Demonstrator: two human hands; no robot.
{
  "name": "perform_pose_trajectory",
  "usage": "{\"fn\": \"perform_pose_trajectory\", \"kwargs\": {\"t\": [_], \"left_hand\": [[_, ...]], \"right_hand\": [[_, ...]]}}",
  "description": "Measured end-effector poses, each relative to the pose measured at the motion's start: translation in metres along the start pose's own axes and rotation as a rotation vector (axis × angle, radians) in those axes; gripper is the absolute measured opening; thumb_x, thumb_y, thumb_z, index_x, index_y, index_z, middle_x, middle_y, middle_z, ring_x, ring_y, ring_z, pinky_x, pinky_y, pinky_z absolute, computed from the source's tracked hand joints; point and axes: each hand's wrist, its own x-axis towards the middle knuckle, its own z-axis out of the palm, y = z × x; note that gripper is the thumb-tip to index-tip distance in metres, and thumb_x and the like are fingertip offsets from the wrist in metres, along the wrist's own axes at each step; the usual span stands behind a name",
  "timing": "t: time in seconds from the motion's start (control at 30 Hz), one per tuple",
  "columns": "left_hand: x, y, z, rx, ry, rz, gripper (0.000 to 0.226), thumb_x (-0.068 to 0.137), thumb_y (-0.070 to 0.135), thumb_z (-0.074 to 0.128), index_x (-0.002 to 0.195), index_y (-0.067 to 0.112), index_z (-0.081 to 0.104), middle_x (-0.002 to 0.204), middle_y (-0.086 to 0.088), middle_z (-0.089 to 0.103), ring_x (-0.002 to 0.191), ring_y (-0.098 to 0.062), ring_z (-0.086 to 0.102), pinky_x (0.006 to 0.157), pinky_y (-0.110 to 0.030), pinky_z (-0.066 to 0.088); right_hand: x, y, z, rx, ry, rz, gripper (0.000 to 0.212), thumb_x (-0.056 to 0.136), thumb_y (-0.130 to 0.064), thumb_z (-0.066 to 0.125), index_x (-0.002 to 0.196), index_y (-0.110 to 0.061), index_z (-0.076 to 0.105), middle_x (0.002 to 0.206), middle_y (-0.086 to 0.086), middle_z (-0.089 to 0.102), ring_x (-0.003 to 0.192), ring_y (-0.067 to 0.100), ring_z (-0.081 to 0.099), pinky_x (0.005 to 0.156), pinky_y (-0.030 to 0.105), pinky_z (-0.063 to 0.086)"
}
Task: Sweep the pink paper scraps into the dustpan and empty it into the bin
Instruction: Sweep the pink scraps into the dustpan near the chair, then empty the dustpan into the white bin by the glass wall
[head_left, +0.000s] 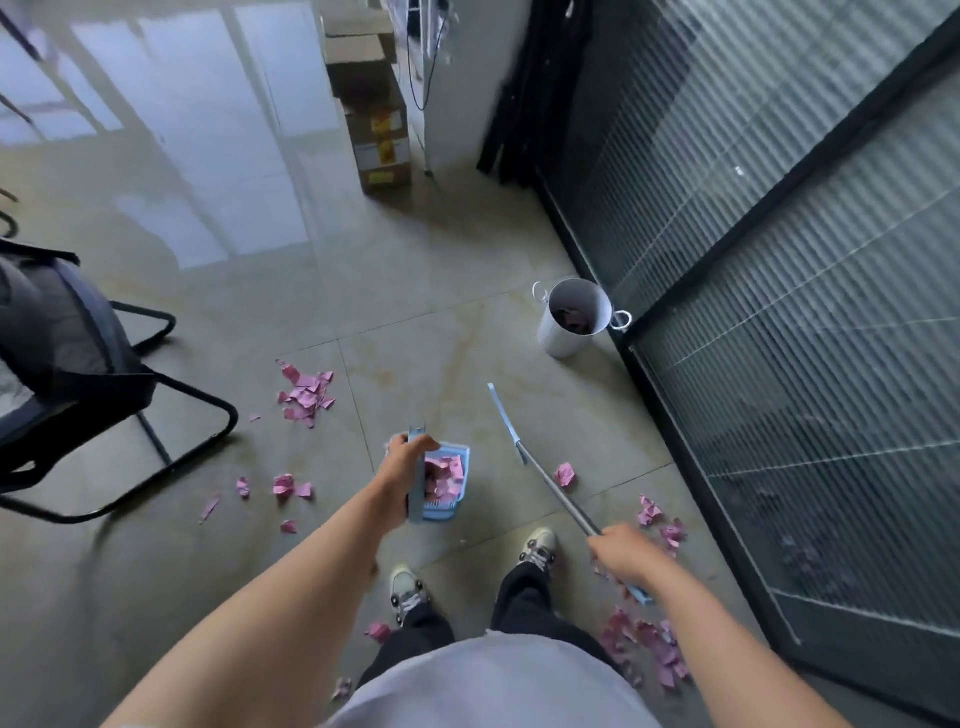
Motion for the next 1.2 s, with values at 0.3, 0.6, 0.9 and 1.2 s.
{"fn": "perform_pose_trajectory", "kwargs": {"t": [0.3,0.6,0.9,1.2], "left_hand": [[0.002,0.059,0.107,-0.126,0.115,0.124,0.017,0.078,0.019,0.049,0.081,0.016,0.033,0.06,-0.007,0.029,0.03,-0.012,0.031,0.038,-0.013,0.031],[0.0,0.099,0.21,0.039,0.192,0.33,0.028,0.097,0.041,0.042,0.085,0.016,0.042,0.048,-0.002,0.032,0.027,-0.008,0.026,0.035,-0.013,0.022],[0.016,0.127,0.271,0.427,0.095,0.506,0.035,0.095,0.051,0.043,0.1,0.017,0.046,0.054,-0.007,0.039,0.036,-0.016,0.034,0.036,-0.02,0.028],[0.034,0.16,0.299,0.872,-0.001,0.592,0.04,0.091,0.056,0.047,0.114,0.023,0.047,0.091,-0.01,0.059,0.076,-0.033,0.059,0.059,-0.035,0.048]], "right_hand": [[0.036,0.037,-0.084,0.164,-0.037,0.025,0.017,0.091,-0.02,0.042,0.093,-0.008,0.054,0.064,0.008,0.054,0.045,0.018,0.05,0.045,0.021,0.039],[0.065,0.056,-0.131,0.467,-0.065,-0.006,0.05,0.091,-0.011,0.041,0.141,-0.009,0.041,0.067,0.008,0.047,0.045,0.015,0.04,0.037,0.015,0.033],[0.063,0.056,-0.151,0.655,-0.088,0.02,0.017,0.089,-0.009,0.041,0.102,-0.015,0.049,0.058,0.006,0.038,0.035,0.012,0.035,0.04,0.012,0.026],[0.061,0.052,-0.159,0.743,-0.037,0.075,0.015,0.086,-0.006,0.04,0.071,-0.009,0.045,0.055,0.007,0.037,0.038,0.013,0.031,0.044,0.015,0.023]]}}
